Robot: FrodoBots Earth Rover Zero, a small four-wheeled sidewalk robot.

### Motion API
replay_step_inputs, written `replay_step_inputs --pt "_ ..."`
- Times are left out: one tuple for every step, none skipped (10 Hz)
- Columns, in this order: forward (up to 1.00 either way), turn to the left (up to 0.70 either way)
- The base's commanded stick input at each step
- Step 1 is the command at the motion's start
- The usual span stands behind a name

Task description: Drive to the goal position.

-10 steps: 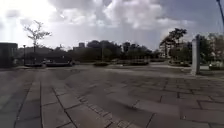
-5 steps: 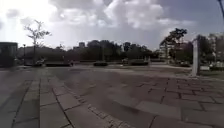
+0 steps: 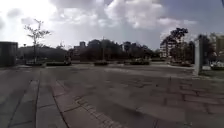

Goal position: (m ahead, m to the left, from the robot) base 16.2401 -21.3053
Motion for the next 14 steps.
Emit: replay_step_inputs --pt "0.7 -0.35" --pt "0.7 -0.35" --pt "0.7 -0.28" --pt "0.7 0.0" --pt "0.7 0.0" --pt "0.7 -0.2" --pt "0.7 -0.22" --pt "0.7 -0.06" --pt "0.7 -0.33" --pt "0.7 -0.3" --pt "0.7 -0.26" --pt "0.7 -0.32" --pt "0.7 -0.14" --pt "0.7 -0.05"
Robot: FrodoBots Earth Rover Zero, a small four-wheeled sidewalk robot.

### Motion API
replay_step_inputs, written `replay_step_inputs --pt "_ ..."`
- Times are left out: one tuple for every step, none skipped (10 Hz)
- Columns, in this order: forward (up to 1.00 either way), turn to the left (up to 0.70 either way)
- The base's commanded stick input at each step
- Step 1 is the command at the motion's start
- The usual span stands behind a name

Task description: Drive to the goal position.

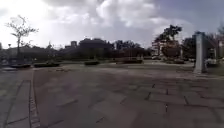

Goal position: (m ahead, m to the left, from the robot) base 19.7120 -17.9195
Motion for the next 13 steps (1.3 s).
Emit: replay_step_inputs --pt "0.7 -0.16" --pt "0.7 -0.21" --pt "0.7 -0.26" --pt "0.7 -0.31" --pt "0.7 -0.25" --pt "0.7 -0.03" --pt "0.7 0.0" --pt "0.7 0.0" --pt "0.7 0.0" --pt "0.7 0.0" --pt "0.7 0.0" --pt "0.7 0.0" --pt "0.7 0.0"
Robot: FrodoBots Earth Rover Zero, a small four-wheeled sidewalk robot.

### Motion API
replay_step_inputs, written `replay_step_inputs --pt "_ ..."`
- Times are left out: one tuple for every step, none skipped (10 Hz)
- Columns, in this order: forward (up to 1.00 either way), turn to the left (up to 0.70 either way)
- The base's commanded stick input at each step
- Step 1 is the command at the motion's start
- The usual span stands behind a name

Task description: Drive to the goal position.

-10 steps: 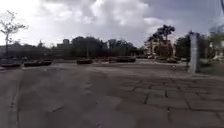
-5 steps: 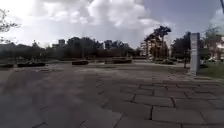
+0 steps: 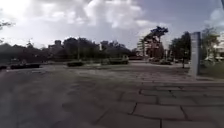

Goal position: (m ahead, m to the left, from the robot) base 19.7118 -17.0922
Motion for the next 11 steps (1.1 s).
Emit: replay_step_inputs --pt "0.7 0.0" --pt "0.7 0.0" --pt "0.7 0.0" --pt "0.7 0.0" --pt "0.7 0.0" --pt "0.7 0.0" --pt "0.7 0.0" --pt "0.7 0.0" --pt "0.7 0.0" --pt "0.7 0.0" --pt "0.7 0.0"
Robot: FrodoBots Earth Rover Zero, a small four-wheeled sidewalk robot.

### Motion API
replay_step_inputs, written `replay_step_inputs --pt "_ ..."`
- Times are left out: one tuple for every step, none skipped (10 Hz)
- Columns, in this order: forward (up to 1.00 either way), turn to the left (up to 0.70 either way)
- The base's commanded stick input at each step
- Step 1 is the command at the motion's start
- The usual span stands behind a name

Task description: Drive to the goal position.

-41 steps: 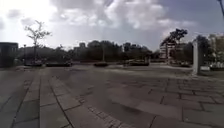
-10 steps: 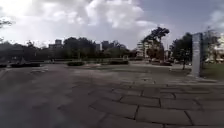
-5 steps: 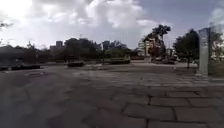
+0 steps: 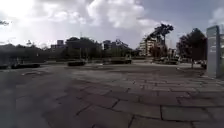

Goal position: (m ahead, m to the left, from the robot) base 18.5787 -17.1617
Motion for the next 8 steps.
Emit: replay_step_inputs --pt "0.7 0.0" --pt "0.7 0.0" --pt "0.7 0.0" --pt "0.7 0.0" --pt "0.7 0.0" --pt "0.7 0.0" --pt "0.7 0.0" --pt "0.7 0.0"
